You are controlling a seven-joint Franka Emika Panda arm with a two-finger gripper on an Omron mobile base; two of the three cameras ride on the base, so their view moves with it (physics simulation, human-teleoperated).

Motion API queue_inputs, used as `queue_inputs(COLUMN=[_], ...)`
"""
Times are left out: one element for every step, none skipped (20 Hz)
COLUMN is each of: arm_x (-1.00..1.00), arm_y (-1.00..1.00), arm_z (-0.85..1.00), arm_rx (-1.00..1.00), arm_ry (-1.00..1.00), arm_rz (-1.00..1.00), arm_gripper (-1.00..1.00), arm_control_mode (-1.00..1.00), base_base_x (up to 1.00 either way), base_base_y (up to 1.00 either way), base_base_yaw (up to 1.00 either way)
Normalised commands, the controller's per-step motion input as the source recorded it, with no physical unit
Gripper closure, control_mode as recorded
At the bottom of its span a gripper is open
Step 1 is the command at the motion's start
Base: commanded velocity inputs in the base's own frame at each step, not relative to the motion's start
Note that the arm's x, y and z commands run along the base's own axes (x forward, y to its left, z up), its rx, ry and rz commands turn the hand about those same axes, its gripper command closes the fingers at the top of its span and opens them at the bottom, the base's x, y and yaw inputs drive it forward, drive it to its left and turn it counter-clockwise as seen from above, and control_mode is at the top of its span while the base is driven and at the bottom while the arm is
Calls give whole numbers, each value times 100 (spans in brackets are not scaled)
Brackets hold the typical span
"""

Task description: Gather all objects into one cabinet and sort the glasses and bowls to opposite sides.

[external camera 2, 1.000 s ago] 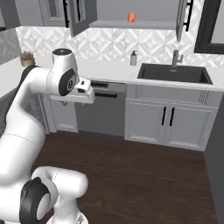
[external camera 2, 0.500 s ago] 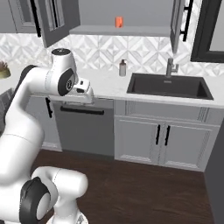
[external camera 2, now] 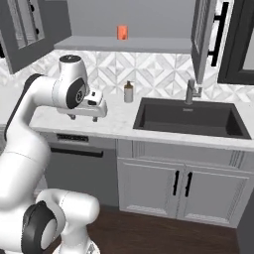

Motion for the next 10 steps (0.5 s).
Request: queue_inputs(arm_x=[0, 0, 0, 0, 0, 0, 0, 0, 0, 0], arm_y=[0, 0, 0, 0, 0, 0, 0, 0, 0, 0], arm_z=[0, 0, 0, 0, 0, 0, 0, 0, 0, 0], arm_rx=[0, 0, 0, 0, 0, 0, 0, 0, 0, 0], arm_ry=[0, 0, 0, 0, 0, 0, 0, 0, 0, 0], arm_rz=[0, 0, 0, 0, 0, 0, 0, 0, 0, 0], arm_gripper=[-100, -100, -100, -100, -100, -100, -100, -100, -100, -100], arm_control_mode=[100, 100, 100, 100, 100, 100, 100, 100, 100, 100], base_base_x=[95, 95, 86, 81, 78, 71, 68, 65, 65, 62], base_base_y=[-9, -18, -29, -29, -23, -16, -12, -9, -8, -8], base_base_yaw=[0, 0, 0, 0, 0, 0, 0, 0, 0, 0])
